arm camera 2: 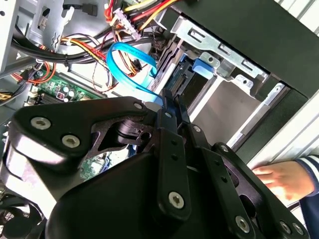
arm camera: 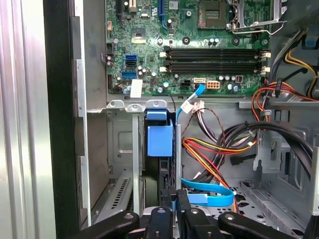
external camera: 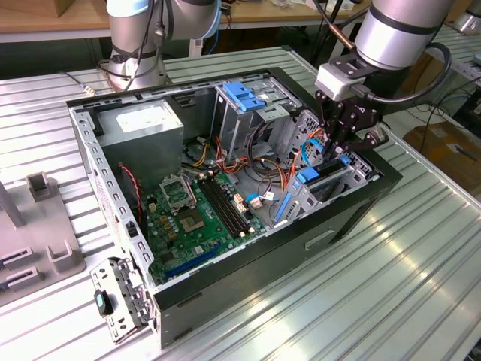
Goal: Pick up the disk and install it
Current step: 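Insert the first disk wire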
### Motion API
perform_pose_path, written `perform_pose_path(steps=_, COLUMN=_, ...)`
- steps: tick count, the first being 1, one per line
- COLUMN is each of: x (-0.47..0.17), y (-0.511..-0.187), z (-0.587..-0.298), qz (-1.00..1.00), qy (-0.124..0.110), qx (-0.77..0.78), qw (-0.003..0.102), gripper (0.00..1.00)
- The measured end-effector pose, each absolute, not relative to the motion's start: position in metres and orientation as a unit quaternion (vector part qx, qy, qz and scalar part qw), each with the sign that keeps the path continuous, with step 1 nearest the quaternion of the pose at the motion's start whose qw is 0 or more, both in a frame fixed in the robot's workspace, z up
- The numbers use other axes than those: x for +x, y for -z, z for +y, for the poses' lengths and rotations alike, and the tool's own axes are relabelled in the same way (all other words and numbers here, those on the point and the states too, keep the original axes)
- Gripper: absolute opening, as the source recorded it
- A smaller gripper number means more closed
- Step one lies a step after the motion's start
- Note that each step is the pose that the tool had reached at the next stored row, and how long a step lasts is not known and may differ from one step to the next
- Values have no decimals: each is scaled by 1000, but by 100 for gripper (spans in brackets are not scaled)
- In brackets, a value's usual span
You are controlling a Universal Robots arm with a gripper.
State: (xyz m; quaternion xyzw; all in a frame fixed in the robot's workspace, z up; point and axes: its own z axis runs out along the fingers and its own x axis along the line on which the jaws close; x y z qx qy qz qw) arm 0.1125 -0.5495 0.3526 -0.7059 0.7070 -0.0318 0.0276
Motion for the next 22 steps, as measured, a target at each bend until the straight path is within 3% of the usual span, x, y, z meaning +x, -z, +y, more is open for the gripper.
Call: perform_pose_path(steps=22, x=110, y=-351, z=-551, qz=701, qy=32, qx=-712, qw=29, gripper=16)
